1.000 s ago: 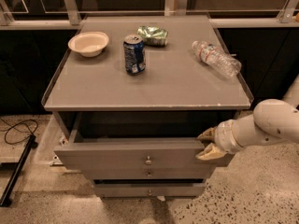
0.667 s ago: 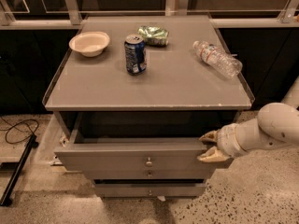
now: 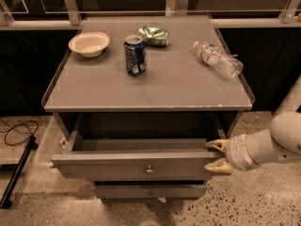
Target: Open top drawer
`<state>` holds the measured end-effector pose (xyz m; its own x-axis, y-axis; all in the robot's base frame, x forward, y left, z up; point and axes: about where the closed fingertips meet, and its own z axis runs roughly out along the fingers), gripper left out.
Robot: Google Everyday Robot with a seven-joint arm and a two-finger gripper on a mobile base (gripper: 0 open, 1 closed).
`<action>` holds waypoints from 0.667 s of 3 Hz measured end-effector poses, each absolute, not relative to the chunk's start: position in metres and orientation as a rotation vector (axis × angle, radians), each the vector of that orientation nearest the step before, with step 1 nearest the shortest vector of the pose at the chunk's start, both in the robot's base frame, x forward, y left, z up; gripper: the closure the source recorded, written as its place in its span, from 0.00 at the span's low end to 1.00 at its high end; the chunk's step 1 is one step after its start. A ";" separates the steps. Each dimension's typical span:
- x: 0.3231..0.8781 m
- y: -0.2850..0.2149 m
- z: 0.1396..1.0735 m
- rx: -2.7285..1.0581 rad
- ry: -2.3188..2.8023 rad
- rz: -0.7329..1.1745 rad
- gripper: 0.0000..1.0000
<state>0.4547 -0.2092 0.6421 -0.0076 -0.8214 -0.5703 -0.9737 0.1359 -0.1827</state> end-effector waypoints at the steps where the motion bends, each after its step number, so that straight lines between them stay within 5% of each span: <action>1: 0.444 -0.213 0.642 -1.721 1.872 0.362 0.87; 2: 0.444 -0.213 0.646 -1.721 1.872 0.362 1.00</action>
Offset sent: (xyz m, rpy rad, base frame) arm -0.2503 -0.0490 -0.0004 -0.0279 0.1523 0.0171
